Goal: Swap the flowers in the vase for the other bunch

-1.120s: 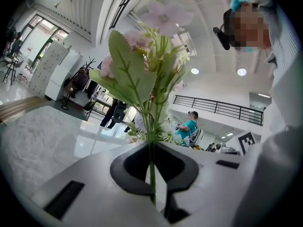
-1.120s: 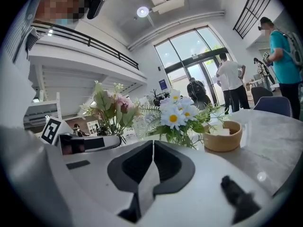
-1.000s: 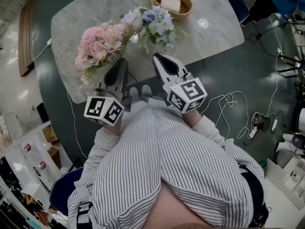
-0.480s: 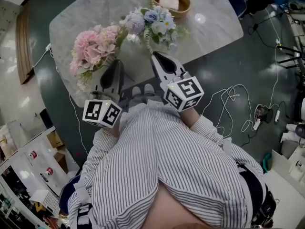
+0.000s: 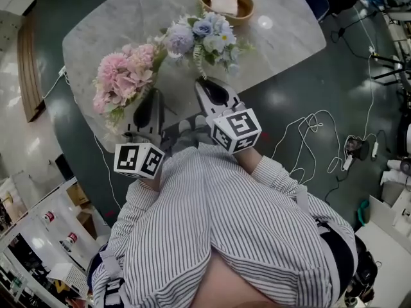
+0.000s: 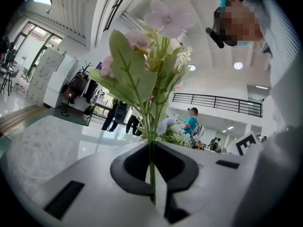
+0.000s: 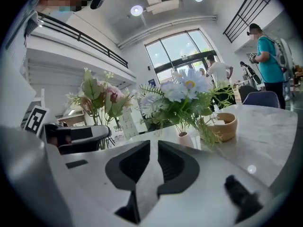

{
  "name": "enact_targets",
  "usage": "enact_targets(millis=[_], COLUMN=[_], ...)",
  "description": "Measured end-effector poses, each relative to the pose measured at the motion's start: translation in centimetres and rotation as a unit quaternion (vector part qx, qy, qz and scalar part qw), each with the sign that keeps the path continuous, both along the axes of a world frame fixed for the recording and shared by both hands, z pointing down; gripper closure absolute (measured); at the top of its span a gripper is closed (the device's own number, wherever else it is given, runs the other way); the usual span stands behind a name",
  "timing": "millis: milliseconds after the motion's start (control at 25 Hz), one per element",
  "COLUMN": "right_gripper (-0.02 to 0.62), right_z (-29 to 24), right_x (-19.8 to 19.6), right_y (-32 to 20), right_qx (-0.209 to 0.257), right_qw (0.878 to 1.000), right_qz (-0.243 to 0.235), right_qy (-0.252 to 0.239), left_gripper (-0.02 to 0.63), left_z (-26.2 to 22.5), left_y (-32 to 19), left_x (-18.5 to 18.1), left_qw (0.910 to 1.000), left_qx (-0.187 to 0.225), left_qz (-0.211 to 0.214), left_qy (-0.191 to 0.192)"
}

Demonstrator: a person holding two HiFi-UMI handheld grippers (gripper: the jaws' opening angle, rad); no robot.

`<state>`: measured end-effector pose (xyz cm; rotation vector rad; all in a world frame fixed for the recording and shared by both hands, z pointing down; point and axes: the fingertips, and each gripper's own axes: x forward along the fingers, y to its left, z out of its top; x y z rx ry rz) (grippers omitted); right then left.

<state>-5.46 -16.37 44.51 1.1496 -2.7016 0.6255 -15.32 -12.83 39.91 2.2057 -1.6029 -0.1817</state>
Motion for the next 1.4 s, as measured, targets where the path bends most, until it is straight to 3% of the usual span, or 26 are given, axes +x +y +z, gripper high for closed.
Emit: enact_targets(millis=[120, 360, 800, 1400], right_gripper=[0.499, 0.479, 0.439, 0.397], right_z=[1.4, 3.0, 5.8, 6.4], right_x=[-0.1, 0.3, -0.9, -0.1], right_y=[-0.9, -2.9, -6.4, -12.4], right_qx=[-0.003, -0.003, 0.020, 0.072], right_qw=[1.000, 0.998, 0.994, 0.983], right_qz=[0.020, 0.057, 0.100, 0.166], right_qy=[0.012, 0.021, 0.029, -0.016], left_gripper=[0.589, 0.589, 0.589, 0.589], left_z=[0.4, -0.1, -0.1, 0.4], left_y=[0.0, -0.2, -0.7, -2.0], left_x=[-0.1, -0.8, -2.3, -3.1], left_qw=[1.0000, 0.9994, 0.9990, 0.9992], left_qx=[0.001, 0.031, 0.036, 0.035], left_qz=[0.006, -0.002, 0.001, 0.022], left_qy=[0.006, 0.014, 0.028, 0.001])
